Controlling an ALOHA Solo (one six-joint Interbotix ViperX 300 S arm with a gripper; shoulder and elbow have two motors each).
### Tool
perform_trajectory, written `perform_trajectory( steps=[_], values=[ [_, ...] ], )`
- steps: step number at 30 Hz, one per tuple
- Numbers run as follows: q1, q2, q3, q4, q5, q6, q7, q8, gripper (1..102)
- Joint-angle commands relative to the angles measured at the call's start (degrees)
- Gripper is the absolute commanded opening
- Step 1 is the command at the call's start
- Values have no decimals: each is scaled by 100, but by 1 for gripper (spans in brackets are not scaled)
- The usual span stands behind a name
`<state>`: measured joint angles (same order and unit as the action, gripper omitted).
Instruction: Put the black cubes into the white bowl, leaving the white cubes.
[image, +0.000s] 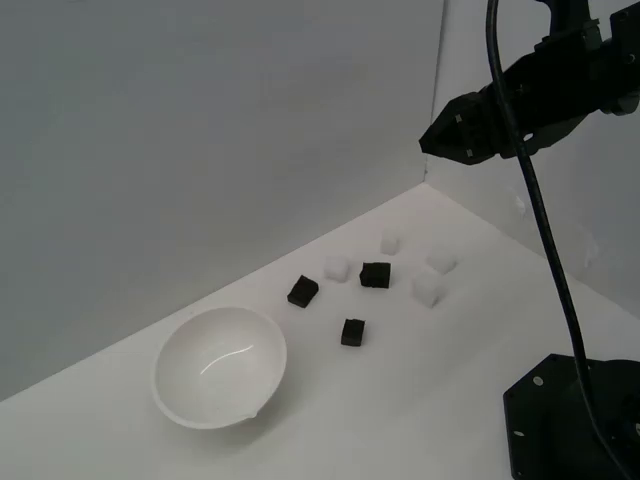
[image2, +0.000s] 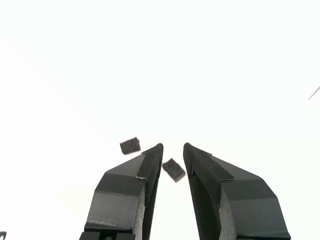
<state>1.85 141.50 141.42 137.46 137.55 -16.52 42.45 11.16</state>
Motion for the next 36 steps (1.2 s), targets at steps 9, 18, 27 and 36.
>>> perform_trajectory(
  steps=[9,18,27,36],
  values=[
    [-158,-677,-694,-396,-431,360,422,18,26],
    [-158,-1160,-1160,-290,-316,360,158,18,26],
    [-352,-1600,-1608,18,-9,334,-457,18,36],
    [-642,-2373,-2382,9,-9,193,-888,18,45]
  ],
)
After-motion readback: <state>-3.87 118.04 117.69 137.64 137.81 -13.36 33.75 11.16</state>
